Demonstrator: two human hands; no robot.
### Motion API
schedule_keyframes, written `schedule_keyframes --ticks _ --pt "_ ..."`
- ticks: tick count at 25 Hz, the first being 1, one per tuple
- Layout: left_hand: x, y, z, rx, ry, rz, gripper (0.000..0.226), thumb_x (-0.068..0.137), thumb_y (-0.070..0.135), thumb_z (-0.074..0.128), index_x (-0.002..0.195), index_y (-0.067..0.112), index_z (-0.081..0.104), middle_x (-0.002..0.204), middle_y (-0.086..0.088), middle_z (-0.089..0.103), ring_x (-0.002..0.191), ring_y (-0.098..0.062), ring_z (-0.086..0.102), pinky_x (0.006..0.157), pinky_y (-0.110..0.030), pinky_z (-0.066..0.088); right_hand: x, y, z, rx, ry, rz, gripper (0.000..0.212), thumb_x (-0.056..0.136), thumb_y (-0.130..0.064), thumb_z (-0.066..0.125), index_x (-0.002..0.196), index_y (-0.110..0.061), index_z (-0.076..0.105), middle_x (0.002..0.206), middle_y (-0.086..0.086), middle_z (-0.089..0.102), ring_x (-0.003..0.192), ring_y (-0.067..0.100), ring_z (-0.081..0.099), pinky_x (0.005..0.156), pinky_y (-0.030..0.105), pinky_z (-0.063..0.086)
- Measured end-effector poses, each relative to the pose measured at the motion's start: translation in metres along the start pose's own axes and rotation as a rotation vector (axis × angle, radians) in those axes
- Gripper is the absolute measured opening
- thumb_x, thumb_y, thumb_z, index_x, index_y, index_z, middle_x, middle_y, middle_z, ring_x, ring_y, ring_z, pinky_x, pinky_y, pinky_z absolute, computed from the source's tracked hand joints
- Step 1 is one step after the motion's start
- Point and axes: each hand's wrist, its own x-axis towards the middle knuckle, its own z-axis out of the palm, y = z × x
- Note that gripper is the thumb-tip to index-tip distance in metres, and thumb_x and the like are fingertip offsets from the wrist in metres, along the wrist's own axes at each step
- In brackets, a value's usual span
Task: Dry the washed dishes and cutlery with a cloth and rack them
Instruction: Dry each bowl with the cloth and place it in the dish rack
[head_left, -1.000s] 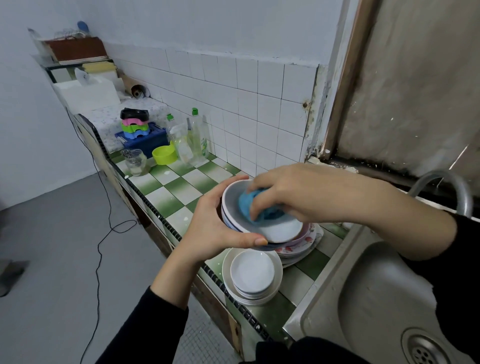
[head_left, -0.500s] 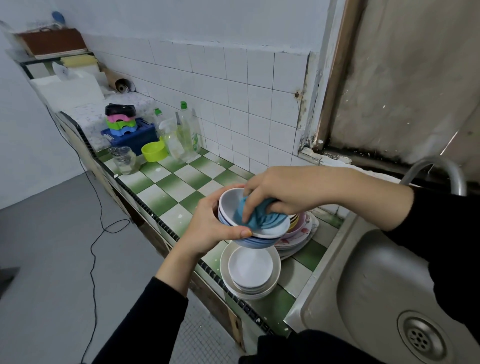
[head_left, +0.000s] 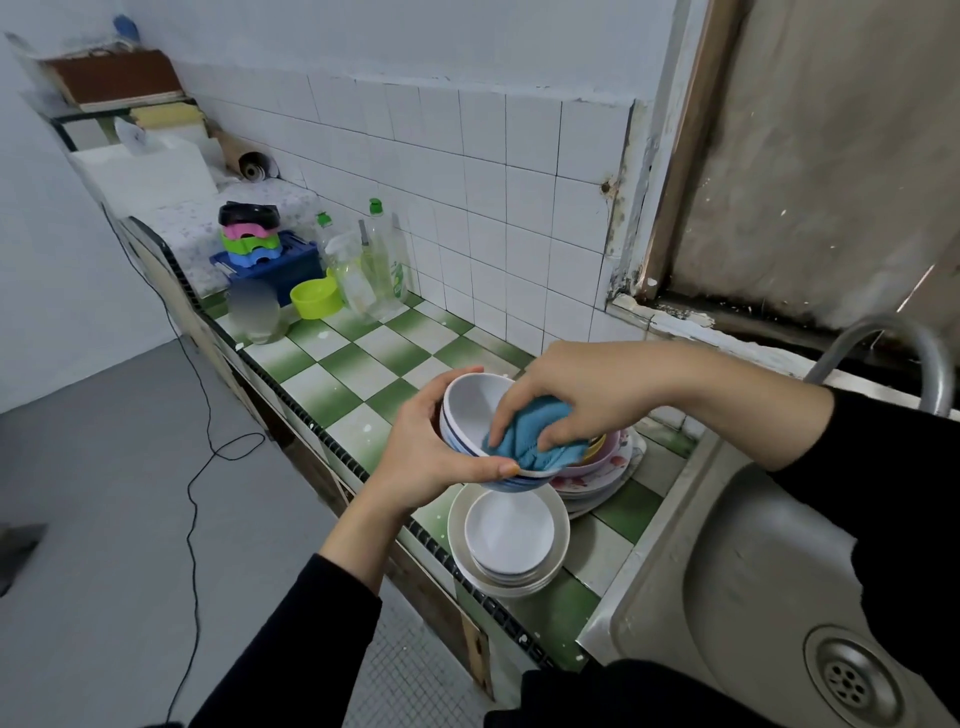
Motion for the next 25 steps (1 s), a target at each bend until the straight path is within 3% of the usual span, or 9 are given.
schedule_keyframes --ticks 4,6,7,10,12,15,19,21,25 --pt "-0.005 -0.005 0.005 0.057 0.022 0.035 0.103 0.029 0.033 0.09 0.122 0.014 0.053 0.105 0.002 0.067 0.095 -0.007 0.066 0.081 -0.021 0.051 -0.005 0.001 0.012 0.789 -0.025 0.06 0.039 0.086 0.005 0.066 0.116 -0.02 0.066 0.113 0.016 0.068 0.101 0.031 0.066 0.092 0.042 0.055" --pt "-0.008 -0.006 0.004 0.042 0.037 0.035 0.101 0.03 0.03 0.091 0.122 0.017 0.052 0.106 0.004 0.069 0.098 -0.01 0.067 0.083 -0.024 0.051 -0.005 -0.002 0.024 1.184 0.108 0.166 0.039 0.086 0.012 0.06 0.115 -0.014 0.065 0.11 0.018 0.068 0.097 0.029 0.068 0.086 0.036 0.058" --pt "-0.01 -0.004 0.005 0.054 0.049 0.054 0.101 0.03 0.031 0.092 0.122 0.018 0.052 0.108 0.006 0.068 0.102 -0.011 0.066 0.085 -0.024 0.051 -0.005 -0.006 0.03 1.233 0.245 0.218 0.039 0.085 0.013 0.06 0.114 -0.012 0.066 0.11 0.017 0.069 0.098 0.028 0.068 0.086 0.034 0.058" --pt "-0.017 -0.001 0.015 0.128 0.091 0.125 0.104 0.033 0.038 0.092 0.126 0.019 0.05 0.114 0.014 0.065 0.11 -0.009 0.063 0.092 -0.023 0.049 0.003 -0.024 0.045 0.77 0.675 0.323 0.036 0.08 0.006 0.069 0.103 -0.022 0.072 0.106 0.002 0.071 0.1 0.018 0.066 0.09 0.032 0.055" --pt "-0.019 -0.003 0.017 0.127 0.109 0.127 0.106 0.032 0.04 0.092 0.127 0.02 0.048 0.113 0.015 0.066 0.108 -0.007 0.063 0.091 -0.021 0.049 0.008 -0.038 0.055 0.693 0.688 0.297 0.036 0.078 0.004 0.069 0.094 -0.028 0.072 0.103 -0.003 0.071 0.098 0.013 0.066 0.091 0.032 0.054" --pt "-0.021 -0.003 0.013 0.111 0.119 0.128 0.106 0.032 0.04 0.091 0.127 0.022 0.048 0.11 0.018 0.065 0.103 -0.005 0.064 0.087 -0.017 0.049 -0.001 -0.043 0.055 0.949 0.579 0.224 0.037 0.078 0.01 0.069 0.093 -0.023 0.072 0.104 0.002 0.072 0.099 0.014 0.068 0.089 0.031 0.056" --pt "-0.02 0.002 0.016 0.15 0.097 0.165 0.106 0.035 0.044 0.09 0.129 0.019 0.049 0.117 0.021 0.062 0.11 -0.002 0.06 0.092 -0.016 0.046 0.001 -0.036 0.058 0.75 0.863 0.38 0.036 0.081 0.003 0.07 0.089 -0.033 0.07 0.102 -0.01 0.07 0.097 0.007 0.065 0.09 0.028 0.054" --pt "-0.017 0.001 0.013 0.152 0.061 0.165 0.107 0.034 0.043 0.092 0.129 0.022 0.048 0.117 0.018 0.063 0.113 -0.006 0.061 0.096 -0.022 0.048 0.009 -0.041 0.063 0.721 0.853 0.338 0.036 0.081 0.002 0.07 0.089 -0.034 0.069 0.101 -0.011 0.069 0.098 0.006 0.064 0.091 0.029 0.054" --pt "-0.011 -0.004 -0.008 0.12 0.026 0.195 0.103 0.032 0.039 0.093 0.126 0.033 0.05 0.11 0.014 0.066 0.105 -0.012 0.065 0.09 -0.03 0.053 -0.001 -0.043 0.059 0.871 0.559 0.071 0.036 0.082 0.012 0.066 0.096 -0.021 0.069 0.1 -0.011 0.069 0.1 0.006 0.065 0.089 0.023 0.052"
